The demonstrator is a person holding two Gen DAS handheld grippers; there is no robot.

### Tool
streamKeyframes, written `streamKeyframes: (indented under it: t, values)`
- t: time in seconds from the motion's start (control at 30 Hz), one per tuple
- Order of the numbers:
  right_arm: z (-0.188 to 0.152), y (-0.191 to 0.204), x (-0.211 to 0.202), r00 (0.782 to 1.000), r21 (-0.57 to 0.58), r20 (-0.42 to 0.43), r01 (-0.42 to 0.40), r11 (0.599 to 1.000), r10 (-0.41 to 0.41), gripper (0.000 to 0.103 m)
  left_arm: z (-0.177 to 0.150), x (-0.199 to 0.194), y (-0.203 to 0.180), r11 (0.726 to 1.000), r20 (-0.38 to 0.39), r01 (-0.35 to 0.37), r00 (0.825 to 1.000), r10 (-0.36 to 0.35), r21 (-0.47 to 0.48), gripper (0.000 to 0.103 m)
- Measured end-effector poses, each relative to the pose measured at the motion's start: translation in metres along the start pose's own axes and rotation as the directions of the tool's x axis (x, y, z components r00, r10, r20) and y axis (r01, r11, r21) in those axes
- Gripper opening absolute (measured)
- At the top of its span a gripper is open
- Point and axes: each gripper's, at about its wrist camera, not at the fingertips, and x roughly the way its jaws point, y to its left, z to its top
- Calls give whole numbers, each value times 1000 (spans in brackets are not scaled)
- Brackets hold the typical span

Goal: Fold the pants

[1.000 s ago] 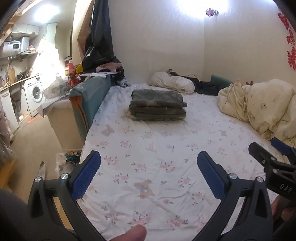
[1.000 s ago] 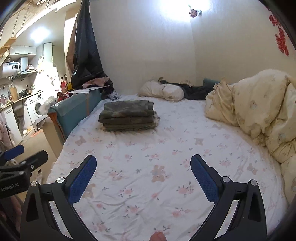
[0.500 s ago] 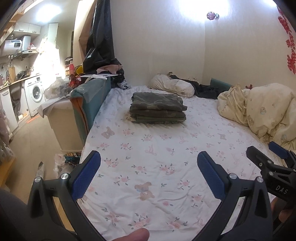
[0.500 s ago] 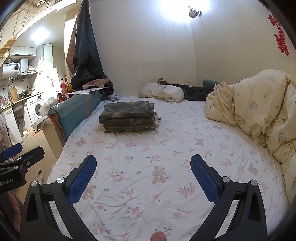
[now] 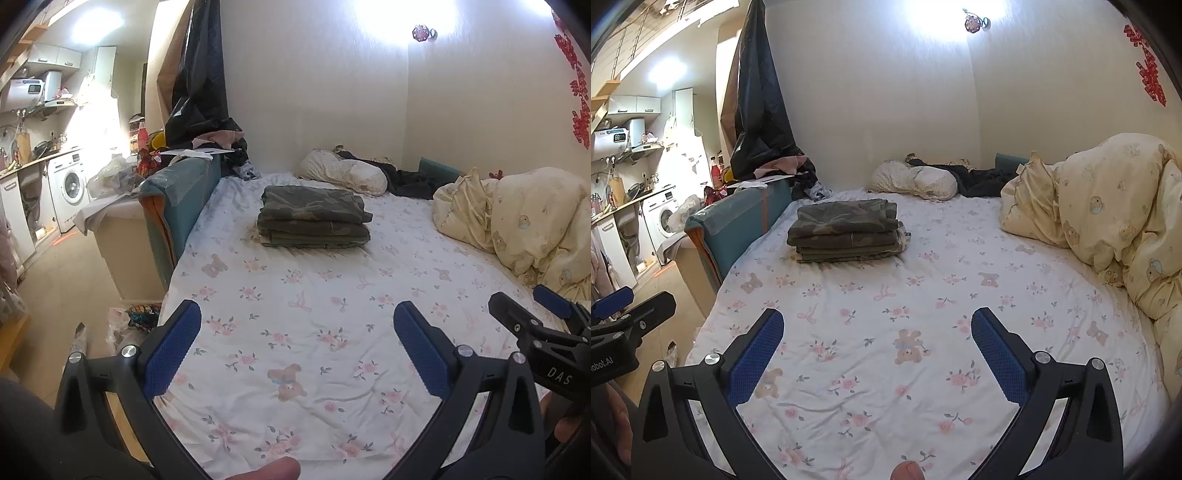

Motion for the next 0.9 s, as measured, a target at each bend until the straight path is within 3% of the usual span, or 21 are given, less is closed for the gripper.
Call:
streamKeyframes:
  t: [0.9]
  values:
    - [0,6,-2,1000,-5,5,-9,1000,9,103,-2,-2,3,1000,-11,5,1000,-5,3,103]
